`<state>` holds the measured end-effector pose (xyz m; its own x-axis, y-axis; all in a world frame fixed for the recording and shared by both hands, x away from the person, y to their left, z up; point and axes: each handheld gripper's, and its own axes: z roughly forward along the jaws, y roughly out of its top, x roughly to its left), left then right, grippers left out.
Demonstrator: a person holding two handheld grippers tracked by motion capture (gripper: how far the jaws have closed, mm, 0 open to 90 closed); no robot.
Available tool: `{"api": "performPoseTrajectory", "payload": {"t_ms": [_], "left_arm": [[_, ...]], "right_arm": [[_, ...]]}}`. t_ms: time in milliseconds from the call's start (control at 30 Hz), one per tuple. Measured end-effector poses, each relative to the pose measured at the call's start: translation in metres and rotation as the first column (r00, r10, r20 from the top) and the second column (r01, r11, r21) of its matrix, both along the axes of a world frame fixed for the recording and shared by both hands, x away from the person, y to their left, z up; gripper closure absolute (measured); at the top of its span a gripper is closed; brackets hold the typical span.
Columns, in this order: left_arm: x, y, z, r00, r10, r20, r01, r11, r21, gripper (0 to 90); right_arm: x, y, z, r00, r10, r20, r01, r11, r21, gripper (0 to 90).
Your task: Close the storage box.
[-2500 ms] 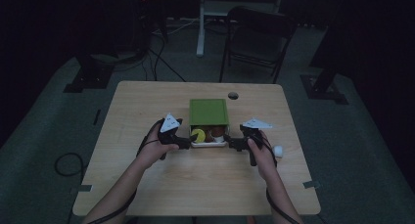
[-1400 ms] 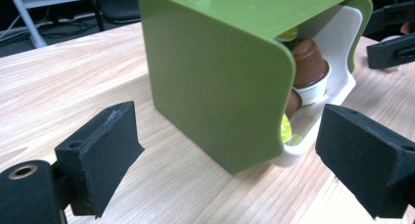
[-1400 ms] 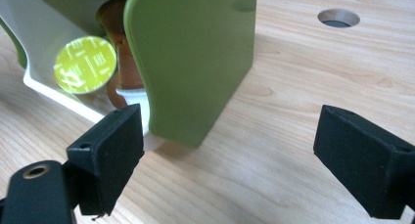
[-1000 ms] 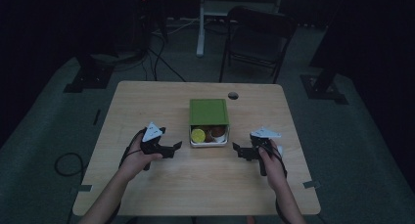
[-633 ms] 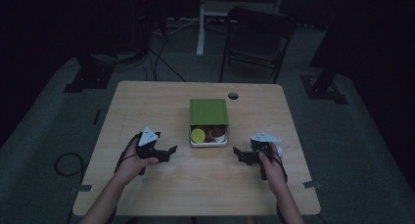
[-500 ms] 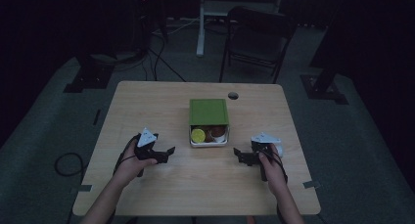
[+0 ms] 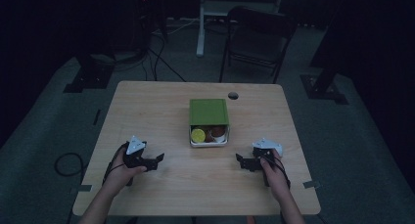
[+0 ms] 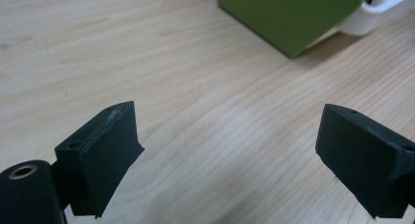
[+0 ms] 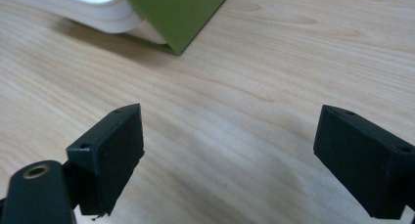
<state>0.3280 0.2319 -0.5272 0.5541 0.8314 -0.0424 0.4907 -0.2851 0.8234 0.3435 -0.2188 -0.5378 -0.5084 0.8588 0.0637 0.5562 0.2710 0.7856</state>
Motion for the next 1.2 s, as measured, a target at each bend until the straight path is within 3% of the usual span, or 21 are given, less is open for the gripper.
{"api": "performPoseTrajectory", "payload": {"t_ms": [233,633,800,1067,1200], "left_arm": [[-0.009,0.009,-0.003,0.9991,0.036,-0.022,-0.036,0.9994,0.003,9.2],[-0.024,0.021,-0.005,0.9955,0.082,-0.047,-0.081,0.9965,0.019,9.2],[-0.029,0.03,-0.007,0.9907,0.125,-0.053,-0.123,0.9914,0.043,9.2],[-0.035,0.045,-0.011,0.9812,0.18,-0.07,-0.176,0.983,0.052,9.2],[-0.039,0.053,-0.012,0.9747,0.209,-0.078,-0.203,0.9758,0.082,9.2]], "right_arm": [[-0.011,0.0,-0.001,0.9993,0.036,-0.006,-0.036,0.9992,-0.02,11.0],[-0.031,-0.004,-0.007,0.9987,0.043,-0.026,-0.045,0.9952,-0.087,11.0],[-0.034,-0.007,-0.01,0.9987,0.041,-0.032,-0.044,0.9915,-0.123,11.1],[-0.034,-0.011,-0.012,0.9988,0.025,-0.043,-0.029,0.9933,-0.112,11.0],[-0.034,-0.013,-0.012,0.9981,0.023,-0.058,-0.029,0.9945,-0.101,11.0]]}}
